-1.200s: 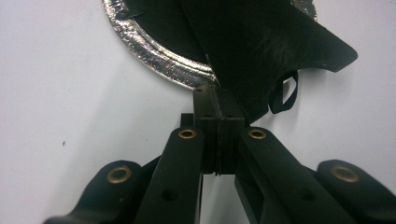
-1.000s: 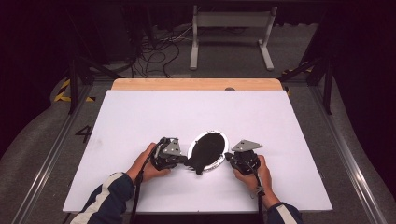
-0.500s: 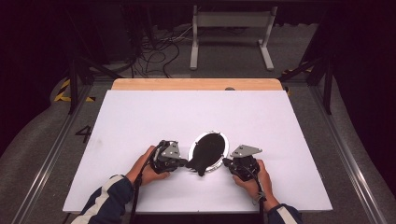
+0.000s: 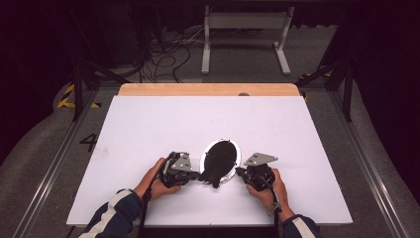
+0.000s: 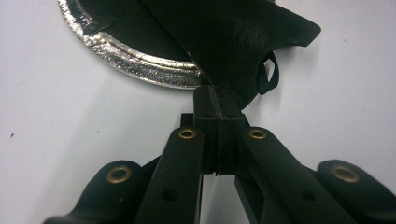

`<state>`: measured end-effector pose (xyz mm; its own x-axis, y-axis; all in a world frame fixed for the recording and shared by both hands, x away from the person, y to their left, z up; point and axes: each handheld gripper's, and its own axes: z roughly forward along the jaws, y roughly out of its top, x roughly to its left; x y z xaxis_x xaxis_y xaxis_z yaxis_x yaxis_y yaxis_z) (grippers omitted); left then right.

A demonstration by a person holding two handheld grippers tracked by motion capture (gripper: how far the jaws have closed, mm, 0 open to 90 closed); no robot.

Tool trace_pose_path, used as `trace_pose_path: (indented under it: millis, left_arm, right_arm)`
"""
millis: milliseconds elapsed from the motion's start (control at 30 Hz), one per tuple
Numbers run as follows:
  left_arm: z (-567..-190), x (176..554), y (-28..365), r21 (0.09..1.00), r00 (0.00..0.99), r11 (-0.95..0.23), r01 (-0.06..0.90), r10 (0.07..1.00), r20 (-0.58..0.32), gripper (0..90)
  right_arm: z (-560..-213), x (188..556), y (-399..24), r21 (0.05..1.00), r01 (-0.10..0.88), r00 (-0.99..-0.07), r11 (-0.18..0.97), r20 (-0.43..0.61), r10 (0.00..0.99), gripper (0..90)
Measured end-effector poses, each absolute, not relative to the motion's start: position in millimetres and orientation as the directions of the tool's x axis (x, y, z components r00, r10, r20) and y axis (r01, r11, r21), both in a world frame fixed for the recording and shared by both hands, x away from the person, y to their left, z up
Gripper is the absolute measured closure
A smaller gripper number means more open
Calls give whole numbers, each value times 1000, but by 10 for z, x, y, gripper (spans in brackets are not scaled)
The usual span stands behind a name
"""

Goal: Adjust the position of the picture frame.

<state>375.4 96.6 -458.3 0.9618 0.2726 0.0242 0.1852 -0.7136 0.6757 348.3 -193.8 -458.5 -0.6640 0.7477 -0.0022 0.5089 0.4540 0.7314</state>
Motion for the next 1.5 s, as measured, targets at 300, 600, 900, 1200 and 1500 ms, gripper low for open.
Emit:
trace_pose_path:
  millis: [300, 600, 900, 1200, 1500]
  left_arm:
    - [-4576, 3715, 908, 678, 953, -711, 184, 297, 53, 899]
    - [-4592, 3707, 876, 683, 946, -702, 203, 320, 48, 900]
    - [-4611, 3712, 856, 699, 947, -681, 219, 321, 16, 899]
    - [-4609, 3694, 807, 697, 948, -687, 204, 317, 35, 898]
    - [-4614, 3683, 776, 704, 948, -683, 196, 315, 43, 891]
  right_arm:
    - [-4586, 3550, -1899, 734, 514, -649, 444, -6, 761, 900]
    - [-4588, 3658, -1911, 739, 521, -630, 428, -5, 776, 900]
    - [-4596, 3716, -1905, 745, 513, -621, 426, -21, 783, 900]
    - [-4593, 3694, -1936, 744, 514, -628, 427, -13, 778, 900]
    - [-4591, 3601, -1953, 740, 498, -661, 452, -12, 750, 900]
